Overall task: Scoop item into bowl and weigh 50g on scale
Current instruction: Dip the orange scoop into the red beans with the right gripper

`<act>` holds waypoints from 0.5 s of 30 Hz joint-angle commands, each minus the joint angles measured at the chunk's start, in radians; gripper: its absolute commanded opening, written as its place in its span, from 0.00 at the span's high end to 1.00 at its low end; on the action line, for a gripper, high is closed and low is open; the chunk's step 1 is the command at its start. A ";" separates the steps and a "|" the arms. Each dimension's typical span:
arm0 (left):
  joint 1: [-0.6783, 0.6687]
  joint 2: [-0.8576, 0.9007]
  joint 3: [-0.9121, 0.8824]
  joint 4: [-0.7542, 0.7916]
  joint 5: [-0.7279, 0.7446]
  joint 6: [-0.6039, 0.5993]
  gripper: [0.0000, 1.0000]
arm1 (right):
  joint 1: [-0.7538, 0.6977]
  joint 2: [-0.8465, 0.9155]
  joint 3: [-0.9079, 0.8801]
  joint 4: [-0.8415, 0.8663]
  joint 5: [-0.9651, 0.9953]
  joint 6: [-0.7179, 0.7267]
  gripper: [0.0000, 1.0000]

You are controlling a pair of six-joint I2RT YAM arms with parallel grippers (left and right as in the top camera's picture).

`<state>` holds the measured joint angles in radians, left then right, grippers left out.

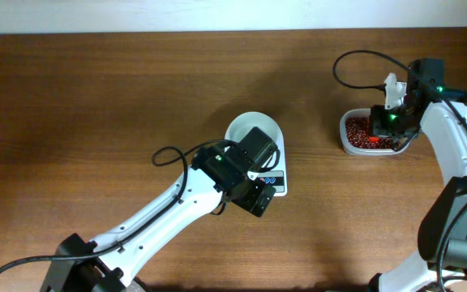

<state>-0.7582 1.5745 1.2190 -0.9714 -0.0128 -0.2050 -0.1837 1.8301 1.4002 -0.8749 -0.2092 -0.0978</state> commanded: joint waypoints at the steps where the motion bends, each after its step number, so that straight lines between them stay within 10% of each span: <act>1: -0.003 -0.013 -0.009 0.001 -0.010 0.013 0.01 | -0.042 0.011 -0.016 0.000 -0.179 0.013 0.96; 15: -0.003 -0.013 -0.009 0.001 -0.010 0.013 0.01 | -0.325 0.011 -0.158 0.099 -0.623 0.012 0.96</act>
<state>-0.7582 1.5745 1.2190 -0.9714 -0.0128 -0.2050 -0.4625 1.8332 1.2572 -0.7811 -0.6998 -0.0818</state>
